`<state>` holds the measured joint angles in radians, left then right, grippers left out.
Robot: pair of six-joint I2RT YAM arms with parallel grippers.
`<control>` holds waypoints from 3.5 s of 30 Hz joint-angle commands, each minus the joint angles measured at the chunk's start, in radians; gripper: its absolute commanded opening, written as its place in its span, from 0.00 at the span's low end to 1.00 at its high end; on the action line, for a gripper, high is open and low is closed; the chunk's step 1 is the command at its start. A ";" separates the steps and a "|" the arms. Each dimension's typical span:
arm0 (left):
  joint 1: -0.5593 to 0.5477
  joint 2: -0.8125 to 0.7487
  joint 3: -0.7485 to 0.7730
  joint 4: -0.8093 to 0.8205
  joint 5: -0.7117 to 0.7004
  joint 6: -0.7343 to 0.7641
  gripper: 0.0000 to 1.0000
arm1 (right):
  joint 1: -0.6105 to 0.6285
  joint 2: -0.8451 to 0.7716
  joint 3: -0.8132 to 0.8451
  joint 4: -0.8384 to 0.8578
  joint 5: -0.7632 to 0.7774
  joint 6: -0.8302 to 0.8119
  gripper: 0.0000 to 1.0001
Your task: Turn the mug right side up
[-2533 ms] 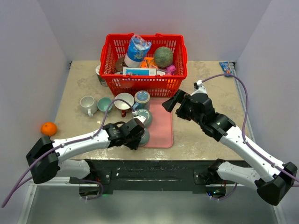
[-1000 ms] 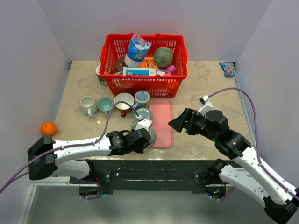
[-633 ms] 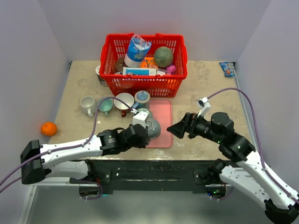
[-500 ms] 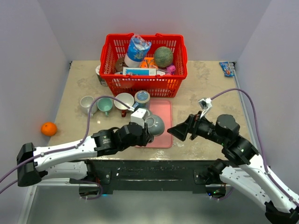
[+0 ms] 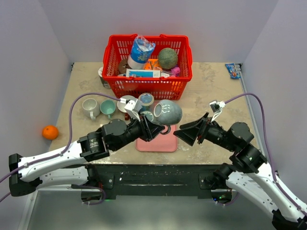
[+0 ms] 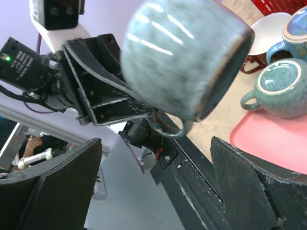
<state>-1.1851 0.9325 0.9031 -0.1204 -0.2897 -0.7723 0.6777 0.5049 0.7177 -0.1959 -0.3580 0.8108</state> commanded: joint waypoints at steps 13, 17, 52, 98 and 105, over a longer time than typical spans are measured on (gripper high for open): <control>-0.001 -0.060 0.014 0.404 0.110 -0.021 0.00 | -0.003 0.087 -0.026 0.311 -0.136 -0.001 0.84; -0.001 -0.070 0.011 0.415 0.121 -0.019 0.00 | -0.003 0.072 -0.061 0.423 -0.153 0.034 0.78; -0.001 -0.023 -0.122 0.700 0.158 -0.016 0.00 | -0.003 0.072 -0.113 0.662 -0.116 0.259 0.00; 0.004 -0.130 -0.170 -0.277 -0.321 -0.030 0.99 | -0.085 0.860 0.264 -0.102 0.870 -0.334 0.00; 0.015 -0.178 -0.178 -0.305 -0.321 -0.033 0.99 | -0.130 0.975 0.281 -0.059 0.806 -0.343 0.00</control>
<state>-1.1782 0.7868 0.7307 -0.4179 -0.5793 -0.7788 0.5686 1.4628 0.9436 -0.3897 0.4446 0.4839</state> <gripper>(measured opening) 0.992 0.222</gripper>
